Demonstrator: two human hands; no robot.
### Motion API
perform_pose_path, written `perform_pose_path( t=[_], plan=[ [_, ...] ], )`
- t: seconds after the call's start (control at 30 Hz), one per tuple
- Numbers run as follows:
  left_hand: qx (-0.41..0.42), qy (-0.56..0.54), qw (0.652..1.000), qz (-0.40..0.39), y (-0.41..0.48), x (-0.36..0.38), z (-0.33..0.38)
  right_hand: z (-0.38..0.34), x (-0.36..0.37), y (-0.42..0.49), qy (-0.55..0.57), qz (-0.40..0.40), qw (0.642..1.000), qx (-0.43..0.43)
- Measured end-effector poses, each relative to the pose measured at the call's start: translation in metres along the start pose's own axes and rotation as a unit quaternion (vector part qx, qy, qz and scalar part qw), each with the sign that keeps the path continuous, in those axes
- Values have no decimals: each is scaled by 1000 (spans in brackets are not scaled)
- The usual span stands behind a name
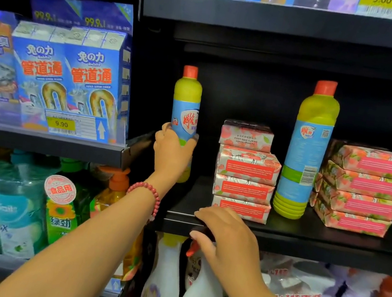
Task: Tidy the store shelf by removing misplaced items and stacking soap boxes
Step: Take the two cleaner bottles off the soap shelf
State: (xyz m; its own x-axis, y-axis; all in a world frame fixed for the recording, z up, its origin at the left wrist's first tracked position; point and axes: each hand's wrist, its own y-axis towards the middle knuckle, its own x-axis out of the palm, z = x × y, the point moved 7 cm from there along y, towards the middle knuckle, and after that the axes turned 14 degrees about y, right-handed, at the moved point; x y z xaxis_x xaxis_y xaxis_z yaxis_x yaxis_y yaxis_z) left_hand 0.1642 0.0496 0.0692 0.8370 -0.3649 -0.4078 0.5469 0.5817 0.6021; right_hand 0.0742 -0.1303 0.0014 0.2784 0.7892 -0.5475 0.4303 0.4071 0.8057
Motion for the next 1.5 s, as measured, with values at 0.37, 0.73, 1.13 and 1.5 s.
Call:
perform_pose_path(
  t=[0.37, 0.73, 1.13, 1.5],
  plan=[
    [96, -215, 971, -51, -54, -52, 22, 0, -7, 1, 142, -48, 986, 72],
    [117, -412, 886, -178, -100, -88, 56, -37, -22, 8, 573, -92, 786, 213],
    [100, -339, 914, -199, -118, -82, 51, -21, -30, -7, 519, 37, 823, 228],
    [46, -358, 913, -191, -123, -66, 33, 65, -138, 21, 173, 294, 916, 211]
  ],
)
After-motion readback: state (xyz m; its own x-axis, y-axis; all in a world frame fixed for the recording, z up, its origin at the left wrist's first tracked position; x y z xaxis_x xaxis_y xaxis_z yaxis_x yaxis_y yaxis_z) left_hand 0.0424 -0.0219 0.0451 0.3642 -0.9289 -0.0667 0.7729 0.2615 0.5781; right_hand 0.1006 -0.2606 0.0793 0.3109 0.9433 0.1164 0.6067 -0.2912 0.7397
